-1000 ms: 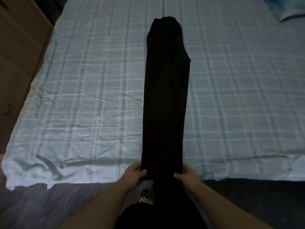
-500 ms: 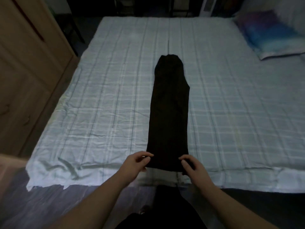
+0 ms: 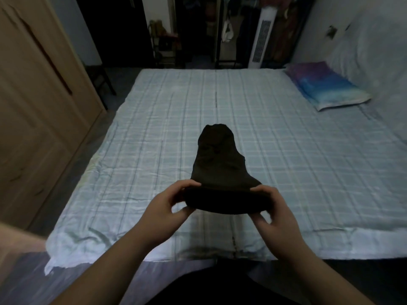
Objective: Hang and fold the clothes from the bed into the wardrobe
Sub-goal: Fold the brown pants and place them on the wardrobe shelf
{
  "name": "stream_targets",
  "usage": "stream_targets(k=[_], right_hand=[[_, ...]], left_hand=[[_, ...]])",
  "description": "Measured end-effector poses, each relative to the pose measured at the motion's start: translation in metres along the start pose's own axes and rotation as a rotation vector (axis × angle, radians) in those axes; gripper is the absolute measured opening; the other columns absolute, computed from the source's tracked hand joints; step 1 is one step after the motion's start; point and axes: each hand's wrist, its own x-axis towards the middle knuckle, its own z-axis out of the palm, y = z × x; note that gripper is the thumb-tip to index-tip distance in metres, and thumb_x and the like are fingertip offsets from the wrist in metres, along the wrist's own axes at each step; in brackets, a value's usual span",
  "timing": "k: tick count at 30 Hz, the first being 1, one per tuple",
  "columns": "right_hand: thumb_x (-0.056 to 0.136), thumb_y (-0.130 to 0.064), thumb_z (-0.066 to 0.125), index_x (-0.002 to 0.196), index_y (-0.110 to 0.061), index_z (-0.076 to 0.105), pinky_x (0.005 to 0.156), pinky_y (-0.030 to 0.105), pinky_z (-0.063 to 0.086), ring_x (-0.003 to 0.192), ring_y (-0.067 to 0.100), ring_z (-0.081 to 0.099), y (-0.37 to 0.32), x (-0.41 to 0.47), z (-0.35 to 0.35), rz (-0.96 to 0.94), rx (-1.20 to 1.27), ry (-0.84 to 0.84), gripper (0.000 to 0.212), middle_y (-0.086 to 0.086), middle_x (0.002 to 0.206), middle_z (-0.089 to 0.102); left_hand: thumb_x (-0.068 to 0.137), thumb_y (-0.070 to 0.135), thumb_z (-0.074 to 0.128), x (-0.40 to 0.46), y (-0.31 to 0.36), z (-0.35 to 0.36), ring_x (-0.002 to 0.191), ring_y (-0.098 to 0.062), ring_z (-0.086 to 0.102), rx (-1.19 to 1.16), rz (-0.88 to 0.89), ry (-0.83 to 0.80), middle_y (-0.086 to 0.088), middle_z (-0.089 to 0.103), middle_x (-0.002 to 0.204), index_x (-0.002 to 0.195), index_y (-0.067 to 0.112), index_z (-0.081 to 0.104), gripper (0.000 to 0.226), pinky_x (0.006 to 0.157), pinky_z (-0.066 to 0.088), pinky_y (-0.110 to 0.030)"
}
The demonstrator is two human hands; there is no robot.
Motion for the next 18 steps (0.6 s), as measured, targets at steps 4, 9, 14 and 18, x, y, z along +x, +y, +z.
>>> stream_targets(k=[4, 9, 14, 18], right_hand=[[0.08, -0.014, 0.075, 0.101, -0.034, 0.064, 0.066, 0.012, 0.043, 0.065, 0.004, 0.055, -0.033, 0.009, -0.016, -0.183, -0.095, 0.06, 0.031, -0.015, 0.081, 0.063], [0.079, -0.034, 0.075, 0.101, -0.032, 0.069, 0.075, 0.019, 0.04, 0.084, 0.016, 0.054, -0.063, 0.032, -0.047, -0.378, -0.241, 0.044, 0.022, -0.008, 0.09, 0.052], [0.086, -0.025, 0.072, 0.111, -0.046, 0.06, 0.084, 0.009, 0.044, 0.098, 0.002, 0.064, -0.06, 0.062, -0.045, -0.237, -0.073, -0.142, 0.035, -0.02, 0.103, 0.065], [0.084, -0.014, 0.071, 0.116, -0.057, 0.052, 0.087, 0.009, 0.046, 0.104, -0.002, 0.063, -0.022, 0.099, -0.037, -0.092, -0.026, -0.108, 0.057, -0.026, 0.111, 0.062]], left_hand=[[0.082, 0.001, 0.076, 0.002, 0.035, -0.012, 0.102, -0.006, 0.067, 0.122, 0.154, 0.119, 0.019, 0.07, 0.107, 0.109, 0.035, 0.068, 0.044, 0.09, 0.049, -0.015], [0.08, 0.035, 0.075, 0.013, 0.059, -0.029, 0.084, -0.016, 0.058, 0.265, 0.332, 0.15, 0.014, 0.059, 0.091, 0.107, 0.034, 0.069, 0.027, 0.081, 0.045, -0.018], [0.082, 0.023, 0.075, 0.05, 0.06, -0.03, 0.106, -0.019, 0.065, 0.129, 0.203, -0.009, 0.006, 0.068, 0.11, 0.108, 0.032, 0.069, 0.028, 0.092, 0.049, -0.025], [0.081, 0.017, 0.072, 0.095, 0.038, -0.02, 0.106, -0.016, 0.068, 0.008, 0.02, -0.013, 0.007, 0.072, 0.106, 0.109, 0.038, 0.068, 0.035, 0.091, 0.052, -0.023]])
